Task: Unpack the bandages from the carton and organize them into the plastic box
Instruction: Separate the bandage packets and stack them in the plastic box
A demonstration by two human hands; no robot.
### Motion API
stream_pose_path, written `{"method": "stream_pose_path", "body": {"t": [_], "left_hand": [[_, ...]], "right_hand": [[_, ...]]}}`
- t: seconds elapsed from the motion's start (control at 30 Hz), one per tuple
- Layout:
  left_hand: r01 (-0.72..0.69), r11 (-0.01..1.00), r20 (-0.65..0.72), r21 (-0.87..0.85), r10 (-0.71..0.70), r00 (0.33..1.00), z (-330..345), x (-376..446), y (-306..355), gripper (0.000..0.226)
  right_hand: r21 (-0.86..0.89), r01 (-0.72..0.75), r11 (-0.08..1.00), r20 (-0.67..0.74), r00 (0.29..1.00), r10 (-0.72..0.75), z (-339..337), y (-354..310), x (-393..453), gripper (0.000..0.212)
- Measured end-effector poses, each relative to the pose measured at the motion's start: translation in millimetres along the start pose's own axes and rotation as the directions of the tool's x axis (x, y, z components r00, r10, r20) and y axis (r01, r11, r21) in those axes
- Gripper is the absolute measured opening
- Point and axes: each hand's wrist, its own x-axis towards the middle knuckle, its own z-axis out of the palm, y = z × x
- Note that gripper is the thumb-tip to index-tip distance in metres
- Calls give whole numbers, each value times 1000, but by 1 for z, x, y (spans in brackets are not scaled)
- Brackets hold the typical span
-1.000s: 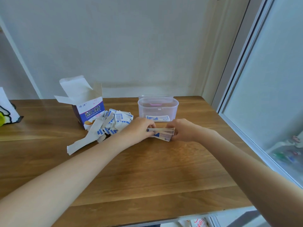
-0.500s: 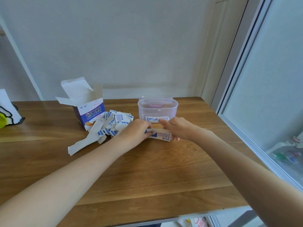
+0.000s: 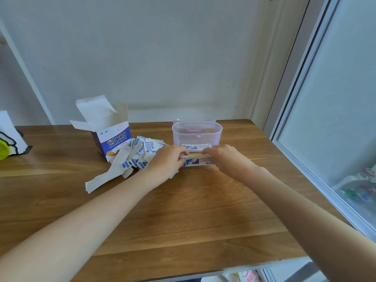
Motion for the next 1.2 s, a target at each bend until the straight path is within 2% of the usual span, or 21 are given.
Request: {"method": "stream_pose_path", "body": {"t": [0.13,0.23,0.3,0.37,0.47,0.53,0.6,0.67,0.77,0.9,1.0,1.07,1.2], "left_hand": [[-96,970,103,225,74,992,5,-2,-2,25],[-124,970,98,207,106,990,-4,-1,-2,24],[-96,992,-10,78,97,995,-22,8,3,24],[-30,992,-145,-125,12,989,-43,24,8,25],[95,916,-178,-389,-176,968,-64,58,14,19],[196,928,-135,-318,-248,959,-68,80,15,17],[266,957,-63,-113,-275,959,-65,96,15,11],[296,954,28,48,-298,954,-59,112,14,12],[300,928,96,221,-327,940,-49,127,18,25],[230,882,121,411,-303,945,-40,136,26,21],[166,860,128,483,-257,958,-33,139,28,26],[132,843,159,522,-248,955,-29,139,29,29],[75,820,252,568,-261,932,-26,139,28,31]], "right_hand": [[-21,48,999,4,999,-48,11,1,-4,36],[137,22,990,-56,998,-15,2,4,-6,32],[278,-31,960,-158,984,77,-18,9,-1,28],[452,-60,890,-282,937,206,-41,14,12,20],[633,-133,762,-288,874,392,-67,17,45,11],[576,-270,771,-190,874,448,-72,20,70,14],[382,-388,839,-62,895,442,-69,21,92,18],[204,-440,874,42,896,441,-65,18,112,22],[62,-456,888,147,884,444,-61,9,128,34],[67,-463,884,326,847,419,-55,5,137,30],[4,-413,911,334,859,388,-51,4,136,30],[-26,-385,923,392,845,364,-51,3,133,17],[-79,-365,928,446,819,360,-48,2,129,35]]}}
